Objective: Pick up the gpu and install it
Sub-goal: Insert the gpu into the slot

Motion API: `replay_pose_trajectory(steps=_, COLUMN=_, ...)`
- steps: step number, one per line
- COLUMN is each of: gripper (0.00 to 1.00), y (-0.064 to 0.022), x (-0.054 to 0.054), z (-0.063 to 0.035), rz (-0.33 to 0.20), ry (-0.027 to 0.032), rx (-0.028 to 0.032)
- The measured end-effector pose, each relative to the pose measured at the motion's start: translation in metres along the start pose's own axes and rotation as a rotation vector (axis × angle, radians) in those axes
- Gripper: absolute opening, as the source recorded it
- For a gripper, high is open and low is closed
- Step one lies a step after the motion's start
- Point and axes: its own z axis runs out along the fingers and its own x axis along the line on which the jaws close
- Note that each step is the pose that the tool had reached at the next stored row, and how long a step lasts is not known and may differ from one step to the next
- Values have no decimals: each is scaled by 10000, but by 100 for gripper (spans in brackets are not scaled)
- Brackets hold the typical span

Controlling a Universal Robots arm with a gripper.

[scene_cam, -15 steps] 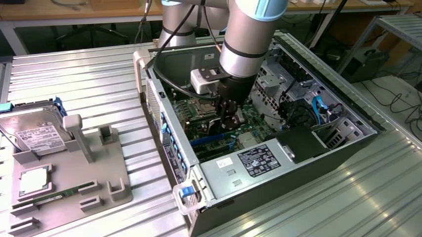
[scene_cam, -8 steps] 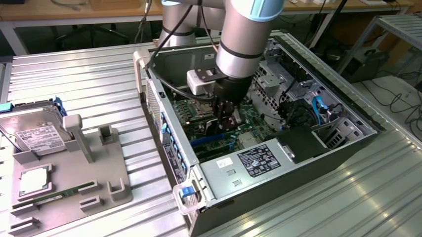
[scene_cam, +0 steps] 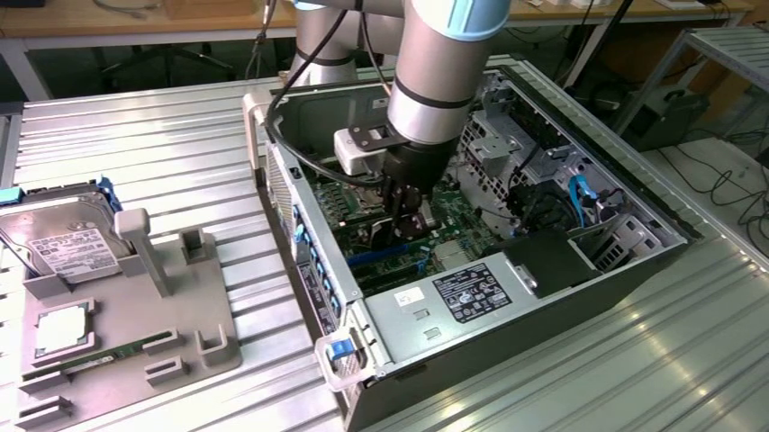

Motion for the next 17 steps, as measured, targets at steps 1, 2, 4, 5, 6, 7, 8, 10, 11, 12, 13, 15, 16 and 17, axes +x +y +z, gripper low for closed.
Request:
replay_pose_trajectory(steps=1, gripper=27, y=11, x=0, z=2, rz=0, ry=0, rx=0)
replay_pose_trajectory(steps=2, gripper=27, y=16, x=0, z=3, rz=0, ry=1, rx=-1)
replay_pose_trajectory(steps=4, gripper=27, y=18, x=0, z=3, rz=0, ry=1, rx=-1)
replay_pose_trajectory(steps=5, gripper=27, y=18, x=0, z=8, rz=0, ry=1, rx=-1)
replay_pose_trajectory(steps=6, gripper=27, y=18, x=0, z=9, rz=0, ry=0, rx=0)
replay_pose_trajectory(steps=7, gripper=27, y=18, x=0, z=9, rz=0, ry=1, rx=-1)
replay_pose_trajectory(steps=8, gripper=27, y=18, x=0, z=10, rz=0, ry=1, rx=0)
replay_pose_trajectory(steps=10, gripper=27, y=18, x=0, z=10, rz=0, ry=1, rx=0)
replay_pose_trajectory(steps=11, gripper=27, y=18, x=0, z=10, rz=0, ry=1, rx=-1)
replay_pose_trajectory(steps=12, gripper=27, y=18, x=0, z=10, rz=0, ry=1, rx=-1)
replay_pose_trajectory(steps=13, gripper=27, y=18, x=0, z=10, rz=0, ry=1, rx=0)
replay_pose_trajectory(steps=15, gripper=27, y=18, x=0, z=11, rz=0, ry=1, rx=-1)
replay_pose_trajectory(steps=16, gripper=27, y=18, x=0, z=10, rz=0, ry=1, rx=0)
replay_pose_trajectory(steps=17, gripper=27, y=18, x=0, z=11, rz=0, ry=1, rx=-44)
